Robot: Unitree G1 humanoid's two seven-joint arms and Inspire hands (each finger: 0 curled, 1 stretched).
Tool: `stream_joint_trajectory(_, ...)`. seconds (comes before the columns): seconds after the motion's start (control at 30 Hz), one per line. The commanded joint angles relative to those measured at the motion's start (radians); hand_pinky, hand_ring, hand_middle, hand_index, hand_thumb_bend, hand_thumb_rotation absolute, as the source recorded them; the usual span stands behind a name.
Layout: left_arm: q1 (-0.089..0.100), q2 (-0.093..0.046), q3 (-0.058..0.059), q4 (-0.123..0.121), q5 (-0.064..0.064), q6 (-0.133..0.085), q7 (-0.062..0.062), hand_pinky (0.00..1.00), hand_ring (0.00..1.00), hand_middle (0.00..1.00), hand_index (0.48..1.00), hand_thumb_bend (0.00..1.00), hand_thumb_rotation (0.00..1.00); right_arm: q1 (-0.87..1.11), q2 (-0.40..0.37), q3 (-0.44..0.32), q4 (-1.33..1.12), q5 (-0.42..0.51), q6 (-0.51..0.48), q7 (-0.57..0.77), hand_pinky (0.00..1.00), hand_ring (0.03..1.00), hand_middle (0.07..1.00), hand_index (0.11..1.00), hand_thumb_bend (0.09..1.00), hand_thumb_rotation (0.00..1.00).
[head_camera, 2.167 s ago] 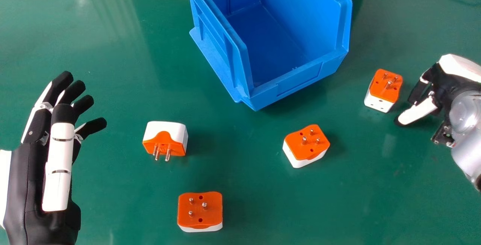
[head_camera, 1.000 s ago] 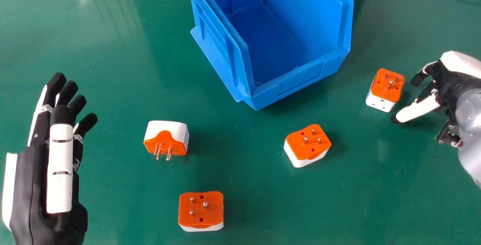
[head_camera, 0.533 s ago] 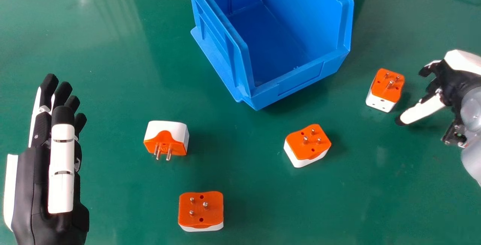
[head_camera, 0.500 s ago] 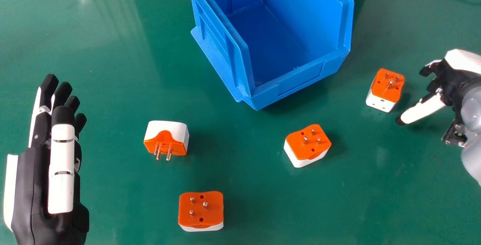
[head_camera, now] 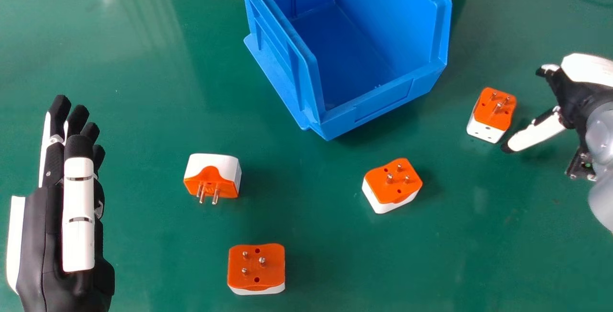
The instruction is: Pick all objects and put in blue box
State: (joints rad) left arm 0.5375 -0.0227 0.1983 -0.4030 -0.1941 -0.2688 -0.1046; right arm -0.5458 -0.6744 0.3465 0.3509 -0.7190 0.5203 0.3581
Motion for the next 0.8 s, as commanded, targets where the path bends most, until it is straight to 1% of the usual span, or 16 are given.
stream_joint_trajectory(0.0,0.006,0.003,-0.001,-0.012,0.005,-0.013,0.002,1.00,0.99,0.99,0.981,0.48,0.89,-0.022,-0.026,-0.021,-0.023,-0.017,-0.010,-0.023,0.85,0.933,0.962,0.946,0.635,0.36)
stream_joint_trajectory(0.1,0.005,0.004,0.000,-0.009,0.008,-0.013,0.003,1.00,0.99,0.99,0.983,0.48,0.90,-0.015,-0.022,-0.030,-0.026,-0.009,-0.024,-0.031,0.85,0.937,0.964,0.946,0.640,0.35)
stream_joint_trajectory(0.17,0.003,0.002,0.000,-0.007,0.007,-0.017,0.003,1.00,0.99,0.99,0.985,0.48,0.90,-0.019,-0.020,-0.018,-0.015,-0.021,-0.036,-0.039,0.86,0.937,0.964,0.945,0.643,0.36)
stream_joint_trajectory(0.3,0.004,0.001,0.001,-0.009,-0.001,-0.018,0.001,1.00,0.99,0.98,0.981,0.49,0.90,-0.026,-0.005,-0.011,-0.024,-0.019,-0.029,-0.018,0.85,0.934,0.962,0.948,0.648,0.37)
stream_joint_trajectory(0.37,0.002,-0.001,0.002,-0.010,-0.002,-0.021,0.003,1.00,0.98,0.98,0.977,0.48,0.90,-0.028,0.001,-0.005,-0.027,-0.021,-0.030,-0.012,0.85,0.936,0.964,0.953,0.646,0.37)
stream_joint_trajectory(0.5,0.000,-0.004,0.003,-0.016,-0.017,-0.016,0.003,0.99,0.97,0.97,0.969,0.48,0.88,-0.029,0.017,0.002,-0.028,-0.018,-0.034,-0.013,0.85,0.939,0.968,0.954,0.643,0.37)
stream_joint_trajectory(0.57,0.003,-0.003,0.003,-0.021,-0.020,-0.012,0.002,0.97,0.96,0.97,0.961,0.48,0.86,-0.029,0.026,0.009,-0.022,-0.021,-0.041,-0.019,0.85,0.942,0.972,0.952,0.641,0.37)
stream_joint_trajectory(0.7,0.003,0.002,0.005,-0.025,-0.021,-0.007,0.002,0.94,0.95,0.95,0.944,0.48,0.84,-0.026,0.048,0.014,-0.028,-0.014,-0.035,-0.005,0.85,0.944,0.972,0.948,0.642,0.38)
stream_joint_trajectory(0.77,0.004,0.006,0.006,-0.026,-0.017,-0.006,-0.001,0.92,0.94,0.94,0.933,0.48,0.84,-0.031,0.051,0.028,-0.025,-0.023,-0.037,0.012,0.86,0.946,0.972,0.947,0.641,0.39)
